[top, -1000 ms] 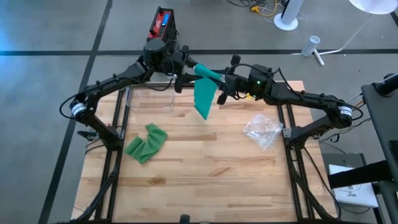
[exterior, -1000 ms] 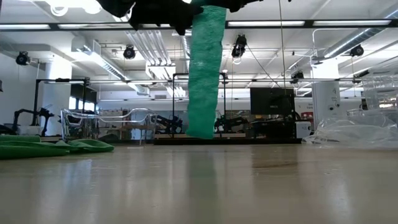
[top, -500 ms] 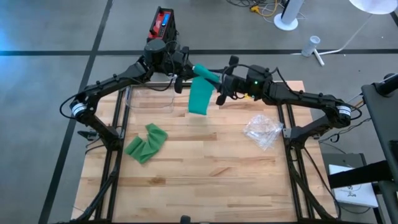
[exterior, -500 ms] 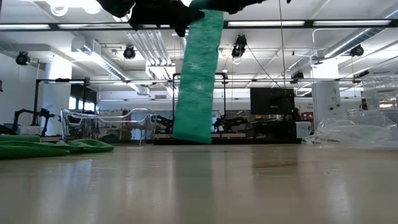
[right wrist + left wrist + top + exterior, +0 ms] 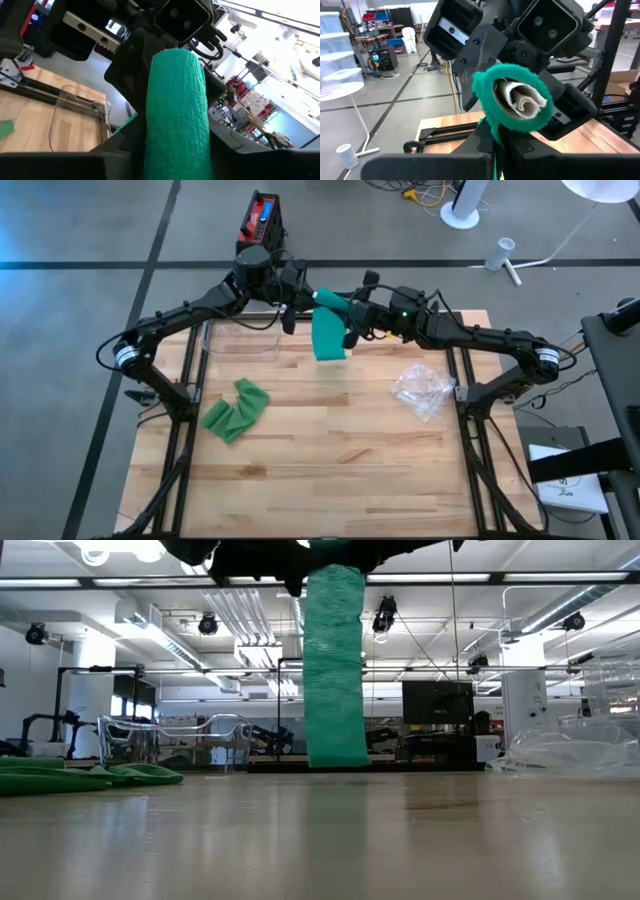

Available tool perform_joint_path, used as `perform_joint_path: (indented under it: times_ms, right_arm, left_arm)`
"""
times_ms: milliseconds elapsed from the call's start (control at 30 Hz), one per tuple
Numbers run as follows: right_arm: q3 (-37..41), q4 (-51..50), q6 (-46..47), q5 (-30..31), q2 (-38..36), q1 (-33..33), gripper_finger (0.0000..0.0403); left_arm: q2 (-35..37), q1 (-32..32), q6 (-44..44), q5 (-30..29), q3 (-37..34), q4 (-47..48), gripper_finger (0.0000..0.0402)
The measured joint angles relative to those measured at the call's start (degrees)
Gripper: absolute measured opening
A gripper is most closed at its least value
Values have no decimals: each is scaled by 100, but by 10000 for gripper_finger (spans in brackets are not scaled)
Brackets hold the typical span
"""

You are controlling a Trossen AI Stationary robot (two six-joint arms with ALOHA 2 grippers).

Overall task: Roll bandage
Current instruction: Roll the blue bandage

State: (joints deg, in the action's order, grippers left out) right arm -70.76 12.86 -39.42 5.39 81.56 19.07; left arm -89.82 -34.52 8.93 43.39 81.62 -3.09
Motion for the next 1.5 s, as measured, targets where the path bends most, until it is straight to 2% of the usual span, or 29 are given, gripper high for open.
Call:
perform_joint_path:
  times_ms: [333, 600, 933, 1067, 1233, 1367, 1500]
  right_arm:
    - [-17, -67, -4, 2, -33, -9, 97]
    - [-210, -64, -7, 63, -132, -77, 84]
    - [-306, -604, 306, -3, -420, -93, 70]
    - [-306, -877, 878, -433, -715, -83, 72]
    - [-308, -1025, 1275, -780, -929, -81, 72]
    - [-310, -1242, 1116, -790, -870, -66, 63]
    - [-313, -1264, 776, -785, -742, -68, 58]
  left_arm:
    - [2, -29, 139, 16, 0, 184, 2]
    - [15, -116, 698, 76, 0, 997, 1]
    - [17, -188, 1230, -619, 2, 1354, 0]
    - [31, -256, 1338, -908, 11, 1424, 0]
    - [62, -266, 1348, -640, 10, 1328, 0]
    - [138, -181, 1909, -77, -10, 1374, 0]
    - [339, -44, 2278, -14, -11, 1366, 0]
